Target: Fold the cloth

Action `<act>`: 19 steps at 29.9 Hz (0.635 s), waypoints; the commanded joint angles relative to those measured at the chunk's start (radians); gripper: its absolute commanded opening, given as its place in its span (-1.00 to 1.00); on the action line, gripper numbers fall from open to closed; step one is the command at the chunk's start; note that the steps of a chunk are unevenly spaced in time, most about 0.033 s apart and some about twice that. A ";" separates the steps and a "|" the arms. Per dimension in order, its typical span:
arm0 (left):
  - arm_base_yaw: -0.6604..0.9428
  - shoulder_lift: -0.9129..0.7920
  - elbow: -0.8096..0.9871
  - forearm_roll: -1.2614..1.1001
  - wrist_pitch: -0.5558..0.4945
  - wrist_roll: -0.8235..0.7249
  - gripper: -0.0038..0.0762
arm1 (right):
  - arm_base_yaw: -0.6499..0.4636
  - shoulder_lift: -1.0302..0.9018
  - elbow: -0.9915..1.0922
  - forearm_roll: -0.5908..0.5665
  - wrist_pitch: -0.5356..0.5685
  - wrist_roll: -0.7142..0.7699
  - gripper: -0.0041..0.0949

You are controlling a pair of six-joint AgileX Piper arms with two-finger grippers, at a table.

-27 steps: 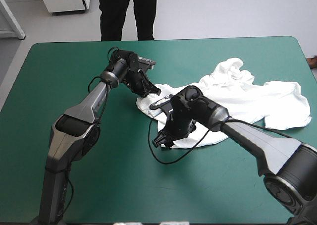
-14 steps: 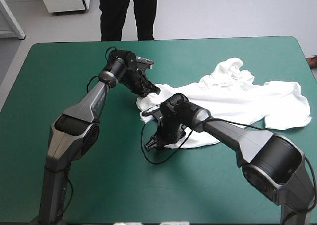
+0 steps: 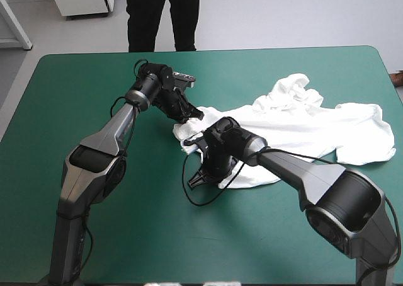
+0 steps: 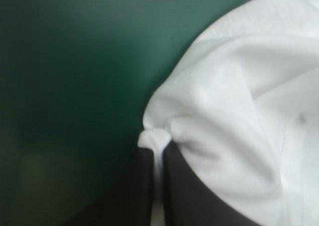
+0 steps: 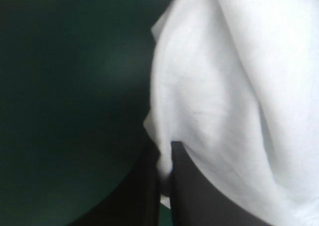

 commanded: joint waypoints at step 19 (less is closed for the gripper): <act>0.003 -0.375 -0.011 -0.019 0.042 -0.008 -0.93 | 0.002 -0.511 0.021 -0.372 0.168 0.091 -0.95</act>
